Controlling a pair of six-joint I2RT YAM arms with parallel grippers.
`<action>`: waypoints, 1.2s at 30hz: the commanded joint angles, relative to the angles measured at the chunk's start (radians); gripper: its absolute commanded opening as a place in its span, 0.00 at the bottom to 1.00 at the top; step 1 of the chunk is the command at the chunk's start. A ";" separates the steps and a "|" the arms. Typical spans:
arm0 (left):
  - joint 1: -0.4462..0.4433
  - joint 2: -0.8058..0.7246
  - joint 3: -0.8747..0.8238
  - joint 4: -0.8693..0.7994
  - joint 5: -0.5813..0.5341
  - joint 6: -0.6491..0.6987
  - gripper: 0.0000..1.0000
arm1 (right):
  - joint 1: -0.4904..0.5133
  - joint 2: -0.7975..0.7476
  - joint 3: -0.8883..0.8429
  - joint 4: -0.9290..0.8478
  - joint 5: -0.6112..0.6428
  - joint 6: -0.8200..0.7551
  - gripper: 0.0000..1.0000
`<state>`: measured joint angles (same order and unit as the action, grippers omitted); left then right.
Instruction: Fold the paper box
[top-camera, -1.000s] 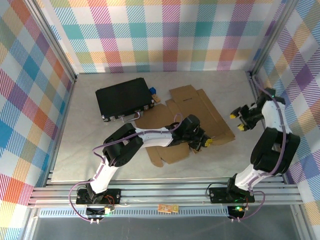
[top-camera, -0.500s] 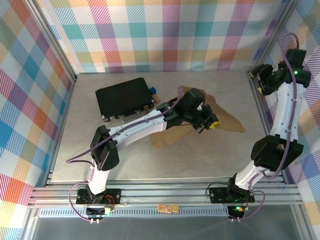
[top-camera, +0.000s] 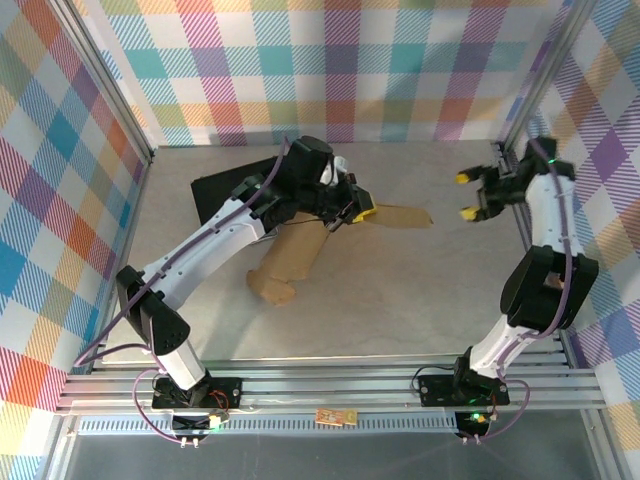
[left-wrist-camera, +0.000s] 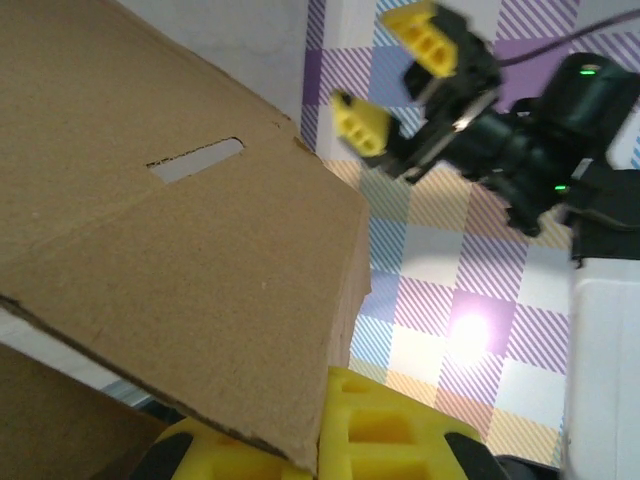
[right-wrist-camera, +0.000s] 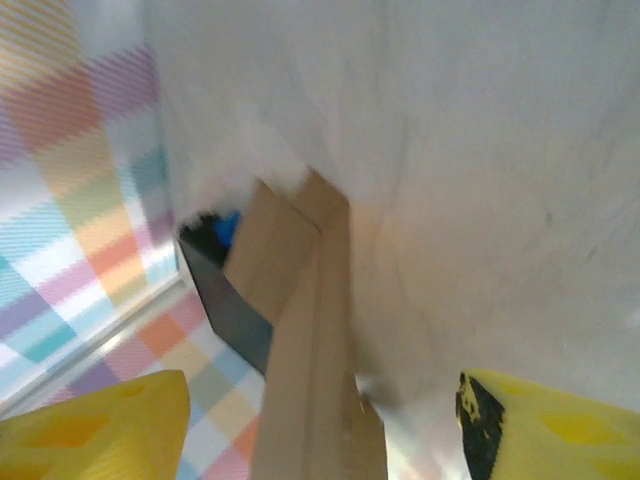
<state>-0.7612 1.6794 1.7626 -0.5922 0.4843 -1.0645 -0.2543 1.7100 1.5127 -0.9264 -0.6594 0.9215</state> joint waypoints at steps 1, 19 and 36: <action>0.015 -0.042 -0.041 0.044 0.062 0.026 0.00 | 0.086 -0.070 -0.188 0.364 -0.205 0.336 0.73; 0.079 -0.070 -0.070 0.059 0.094 0.026 0.00 | 0.276 -0.059 -0.490 0.868 -0.256 0.898 0.61; 0.112 -0.124 -0.087 0.045 0.081 0.012 0.25 | 0.337 -0.132 -0.511 0.998 -0.030 1.115 0.00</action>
<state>-0.6720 1.6207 1.6844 -0.5472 0.5655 -1.0534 0.0784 1.6722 0.9630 0.1570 -0.7937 2.0216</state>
